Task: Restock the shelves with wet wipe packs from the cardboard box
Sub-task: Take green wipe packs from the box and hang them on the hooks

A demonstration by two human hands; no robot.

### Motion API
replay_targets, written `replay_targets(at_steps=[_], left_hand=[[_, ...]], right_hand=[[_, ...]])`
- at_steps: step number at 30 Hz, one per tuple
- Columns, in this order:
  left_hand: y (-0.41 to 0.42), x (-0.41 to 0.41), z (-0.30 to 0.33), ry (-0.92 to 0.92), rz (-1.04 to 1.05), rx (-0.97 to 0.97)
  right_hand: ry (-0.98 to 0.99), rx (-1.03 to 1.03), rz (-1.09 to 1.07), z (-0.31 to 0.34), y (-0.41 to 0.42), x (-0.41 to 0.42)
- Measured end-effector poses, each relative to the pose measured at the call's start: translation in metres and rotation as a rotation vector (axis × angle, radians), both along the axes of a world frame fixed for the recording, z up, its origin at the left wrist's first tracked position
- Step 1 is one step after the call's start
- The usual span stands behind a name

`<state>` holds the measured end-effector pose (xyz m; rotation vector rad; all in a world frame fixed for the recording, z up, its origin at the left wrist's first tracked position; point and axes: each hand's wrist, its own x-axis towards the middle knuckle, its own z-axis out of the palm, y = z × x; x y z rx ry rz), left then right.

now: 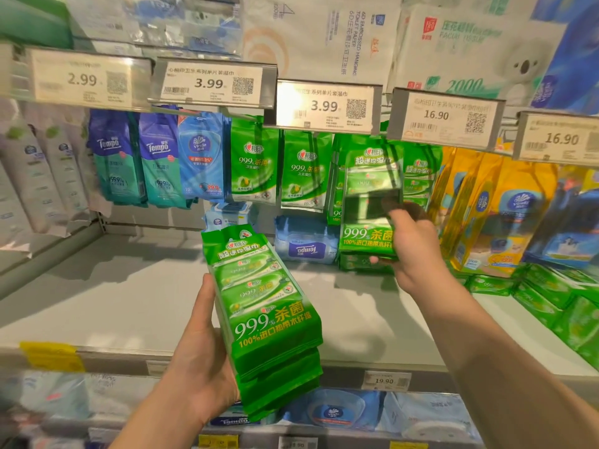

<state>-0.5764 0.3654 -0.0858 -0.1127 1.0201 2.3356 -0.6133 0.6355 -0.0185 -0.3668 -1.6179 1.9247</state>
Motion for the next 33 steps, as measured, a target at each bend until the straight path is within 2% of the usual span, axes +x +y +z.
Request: replay_targets(at_steps=[14,20,29,33], left_hand=[[0.000,0.007,-0.003,-0.042,0.021,0.013],[-0.001,0.009,-0.004,-0.061,0.019,0.015],[0.005,0.009,-0.001,-0.037,-0.016,0.030],[0.010,0.008,0.000,-0.027,-0.020,0.036]], right_hand=[[-0.109,-0.015,-0.025,-0.006,0.012,-0.039],[-0.226,-0.051,0.014,-0.015,0.020,-0.042],[-0.231,-0.144,0.114,-0.024,0.034,-0.040],[-0.301,-0.106,0.085,-0.029,0.030,-0.026]])
